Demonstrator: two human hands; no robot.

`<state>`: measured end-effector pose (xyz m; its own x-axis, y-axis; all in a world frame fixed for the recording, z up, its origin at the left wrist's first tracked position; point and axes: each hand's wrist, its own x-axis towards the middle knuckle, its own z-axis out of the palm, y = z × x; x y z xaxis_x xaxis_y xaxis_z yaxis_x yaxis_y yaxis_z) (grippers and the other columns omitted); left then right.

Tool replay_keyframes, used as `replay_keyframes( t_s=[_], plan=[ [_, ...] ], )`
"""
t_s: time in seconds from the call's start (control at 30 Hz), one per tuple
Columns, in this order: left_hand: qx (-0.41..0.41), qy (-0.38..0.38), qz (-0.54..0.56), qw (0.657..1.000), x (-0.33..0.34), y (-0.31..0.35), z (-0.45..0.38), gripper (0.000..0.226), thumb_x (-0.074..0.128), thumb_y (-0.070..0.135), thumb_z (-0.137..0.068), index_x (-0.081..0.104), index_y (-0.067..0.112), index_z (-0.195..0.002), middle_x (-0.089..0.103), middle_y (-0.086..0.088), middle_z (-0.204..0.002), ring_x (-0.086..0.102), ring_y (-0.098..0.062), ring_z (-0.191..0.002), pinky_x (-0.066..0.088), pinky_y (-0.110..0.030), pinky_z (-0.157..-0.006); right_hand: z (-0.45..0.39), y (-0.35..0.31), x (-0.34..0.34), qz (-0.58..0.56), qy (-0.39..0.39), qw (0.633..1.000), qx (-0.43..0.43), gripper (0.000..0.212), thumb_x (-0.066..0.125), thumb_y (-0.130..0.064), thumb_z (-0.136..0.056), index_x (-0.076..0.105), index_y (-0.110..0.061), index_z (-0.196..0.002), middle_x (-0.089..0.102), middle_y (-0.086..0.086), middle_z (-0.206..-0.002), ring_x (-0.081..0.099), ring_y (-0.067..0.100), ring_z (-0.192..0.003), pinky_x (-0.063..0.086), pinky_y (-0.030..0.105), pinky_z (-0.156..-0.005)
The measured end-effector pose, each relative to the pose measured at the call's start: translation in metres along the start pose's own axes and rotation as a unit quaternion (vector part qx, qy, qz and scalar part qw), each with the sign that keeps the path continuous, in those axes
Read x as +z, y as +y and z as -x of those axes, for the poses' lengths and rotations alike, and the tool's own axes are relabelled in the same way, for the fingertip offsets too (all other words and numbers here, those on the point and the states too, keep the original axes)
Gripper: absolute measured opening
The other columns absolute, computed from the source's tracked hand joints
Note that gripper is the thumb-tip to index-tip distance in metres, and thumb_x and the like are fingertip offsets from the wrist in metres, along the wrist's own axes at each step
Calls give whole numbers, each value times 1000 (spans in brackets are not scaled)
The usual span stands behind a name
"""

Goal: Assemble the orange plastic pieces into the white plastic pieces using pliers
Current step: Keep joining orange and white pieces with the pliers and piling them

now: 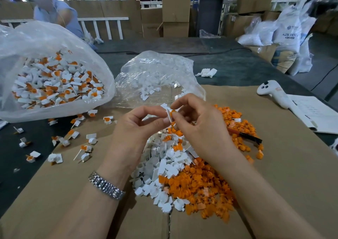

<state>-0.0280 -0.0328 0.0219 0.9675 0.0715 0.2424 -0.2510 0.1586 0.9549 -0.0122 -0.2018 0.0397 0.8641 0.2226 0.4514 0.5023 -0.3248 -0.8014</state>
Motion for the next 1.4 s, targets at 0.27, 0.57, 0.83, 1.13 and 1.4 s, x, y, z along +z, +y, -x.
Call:
replay_keyframes(
  t_s=[0.27, 0.57, 0.83, 1.13, 1.4],
  plan=[
    [-36, -10, 110, 993, -1, 1, -1, 27, 92, 14, -72, 79, 12, -95, 76, -14, -109, 74, -28, -104, 59, -31, -90, 0, -2, -4, -40, -33, 999, -15, 17, 70, -17, -94, 71, -19, -110, 68, -1, -91, 68, 14, -86, 58, 32, -79],
    [-53, -28, 115, 992, -2, 6, 1, 22, 84, 11, -64, 81, 13, -85, 78, -12, -100, 77, -23, -96, 60, -26, -82, -3, 1, -17, -30, -57, 996, -59, 23, 76, -17, -87, 77, -16, -110, 70, -4, -90, 70, 15, -81, 57, 23, -74],
    [-98, -51, 130, 985, -3, 8, 1, 21, 91, 10, -71, 81, 9, -90, 78, -16, -99, 77, -23, -94, 60, -26, -84, -5, 7, -20, -14, -43, 997, -56, 26, 79, -21, -82, 79, -19, -108, 67, -10, -81, 63, 17, -72, 55, 23, -66],
    [-126, 23, 112, 985, 3, 7, -2, 7, 80, 4, -68, 77, 11, -69, 78, -14, -88, 78, -26, -88, 62, -26, -77, -7, 11, -14, 62, -71, 995, -35, 35, 80, -33, -83, 73, -26, -116, 68, -12, -92, 64, 6, -76, 55, 18, -71],
    [-166, 64, 117, 977, -2, 6, -3, 10, 84, 8, -64, 80, 17, -67, 78, -14, -91, 78, -27, -83, 61, -23, -61, -14, 42, -50, 439, -135, 854, 242, 70, 70, -65, -80, 53, -18, -129, 53, 7, -130, 53, 29, -119, 47, 51, -100]
  ],
)
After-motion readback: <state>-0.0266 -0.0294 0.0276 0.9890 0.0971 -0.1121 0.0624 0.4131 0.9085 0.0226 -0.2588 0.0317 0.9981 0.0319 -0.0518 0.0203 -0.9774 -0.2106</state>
